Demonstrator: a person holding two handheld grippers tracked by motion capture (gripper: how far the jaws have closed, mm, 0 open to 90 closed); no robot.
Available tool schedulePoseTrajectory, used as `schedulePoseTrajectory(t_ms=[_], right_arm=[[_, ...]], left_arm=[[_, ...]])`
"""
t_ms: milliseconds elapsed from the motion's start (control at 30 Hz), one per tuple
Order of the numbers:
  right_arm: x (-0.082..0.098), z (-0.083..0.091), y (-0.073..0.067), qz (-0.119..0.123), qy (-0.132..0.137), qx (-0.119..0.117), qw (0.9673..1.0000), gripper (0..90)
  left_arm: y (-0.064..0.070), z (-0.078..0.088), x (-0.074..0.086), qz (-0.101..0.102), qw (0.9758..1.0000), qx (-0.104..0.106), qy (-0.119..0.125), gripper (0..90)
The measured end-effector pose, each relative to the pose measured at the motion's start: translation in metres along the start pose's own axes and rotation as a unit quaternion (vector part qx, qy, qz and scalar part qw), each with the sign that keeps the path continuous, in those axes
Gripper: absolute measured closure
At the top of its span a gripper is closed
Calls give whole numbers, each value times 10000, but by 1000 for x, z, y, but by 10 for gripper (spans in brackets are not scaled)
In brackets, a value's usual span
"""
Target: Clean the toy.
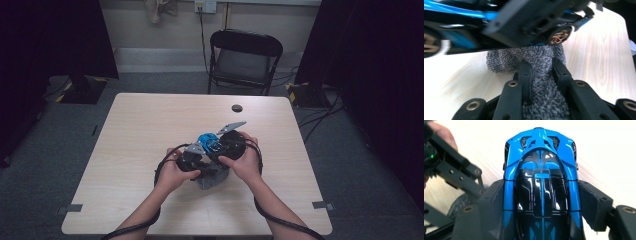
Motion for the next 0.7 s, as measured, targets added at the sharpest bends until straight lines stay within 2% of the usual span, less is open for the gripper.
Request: schedulePoseTrajectory(t_ms=[233,533,600,700], right_arm=[[-2,0,3,-90,-1,45,9999,286],[-2,0,9,-182,6,93,9998,286],[-2,0,11,-213,18,110,9997,287],[-2,2,12,-215,32,116,9997,286]], left_arm=[[11,-8,0,-108,9997,208,-90,728],[24,-9,-2,-269,9983,480,-187,727],[25,-10,-1,-260,9982,493,-224,727],[20,-8,0,-262,9985,352,-320,727]])
Point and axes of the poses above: each handheld gripper's, and its own axes: z roughly backward along the jaws, x roughly out of its underside, y roughly to its right, the point moved 2 cm from there along -z, roughly forward along the jaws, and after that the axes turned 4 degrees about y, right-handed, at the moved point
